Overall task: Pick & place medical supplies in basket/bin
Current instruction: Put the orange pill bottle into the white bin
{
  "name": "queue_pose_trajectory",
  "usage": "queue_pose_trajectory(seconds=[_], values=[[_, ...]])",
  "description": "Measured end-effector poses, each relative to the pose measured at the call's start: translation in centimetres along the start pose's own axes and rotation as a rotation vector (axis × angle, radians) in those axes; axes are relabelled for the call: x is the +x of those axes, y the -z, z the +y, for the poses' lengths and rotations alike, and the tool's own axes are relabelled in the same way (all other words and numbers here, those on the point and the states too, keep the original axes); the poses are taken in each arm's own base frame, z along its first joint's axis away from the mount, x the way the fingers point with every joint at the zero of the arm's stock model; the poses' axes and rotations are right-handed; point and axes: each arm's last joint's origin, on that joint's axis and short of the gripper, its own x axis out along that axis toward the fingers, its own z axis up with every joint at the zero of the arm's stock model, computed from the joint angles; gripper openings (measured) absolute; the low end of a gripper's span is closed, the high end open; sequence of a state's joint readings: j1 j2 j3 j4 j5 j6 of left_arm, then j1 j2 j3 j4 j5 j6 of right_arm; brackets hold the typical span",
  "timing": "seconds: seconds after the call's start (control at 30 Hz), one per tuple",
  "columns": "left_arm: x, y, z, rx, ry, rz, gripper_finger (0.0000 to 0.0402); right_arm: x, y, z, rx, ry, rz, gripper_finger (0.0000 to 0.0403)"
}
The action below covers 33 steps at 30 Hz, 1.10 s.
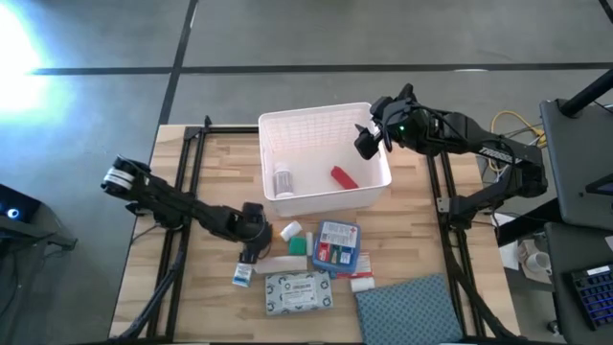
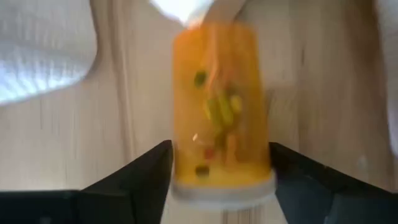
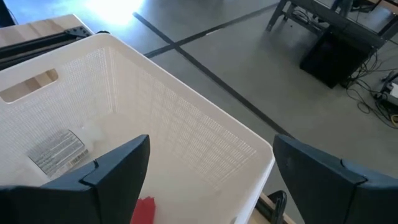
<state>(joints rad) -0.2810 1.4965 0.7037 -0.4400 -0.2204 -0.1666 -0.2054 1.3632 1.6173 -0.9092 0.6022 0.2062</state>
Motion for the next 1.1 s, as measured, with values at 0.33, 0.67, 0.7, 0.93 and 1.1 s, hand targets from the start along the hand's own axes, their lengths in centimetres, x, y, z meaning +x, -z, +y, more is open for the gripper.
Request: queue_pose_trajectory(seconds=[0.33,0.67,0.7,0.93,1.1], values=[[-2.2,0.9,0.7,-0.1,-0.009,0.035,0.0174,0.0,0.0,0.0,0.003,0.0,-0.001,0.0329],[-2.8,1.9,1.1,-0.151,-0.046,0.048,0.0174,0.0,0.0,0.0,0.026,0.001,-0.002,0.0329],[-2.8,2.0,1.1,-0.158,-0.07,0.052,0.0174,0.0,0.0,0.0,0.028,0.001,-0.002,0.0329],[-4.0,1.2,1.8,-0.061,-0.223,-0.09,0.0174,0.0,0.0,0.0,0.027,0.001,-0.001,0.0329],[-3.8,0.8,2.9,0.05,-0.231,-0.191,0.0177,0.0,0.0,0.0,0.027,0.0,-0.001,0.0329]])
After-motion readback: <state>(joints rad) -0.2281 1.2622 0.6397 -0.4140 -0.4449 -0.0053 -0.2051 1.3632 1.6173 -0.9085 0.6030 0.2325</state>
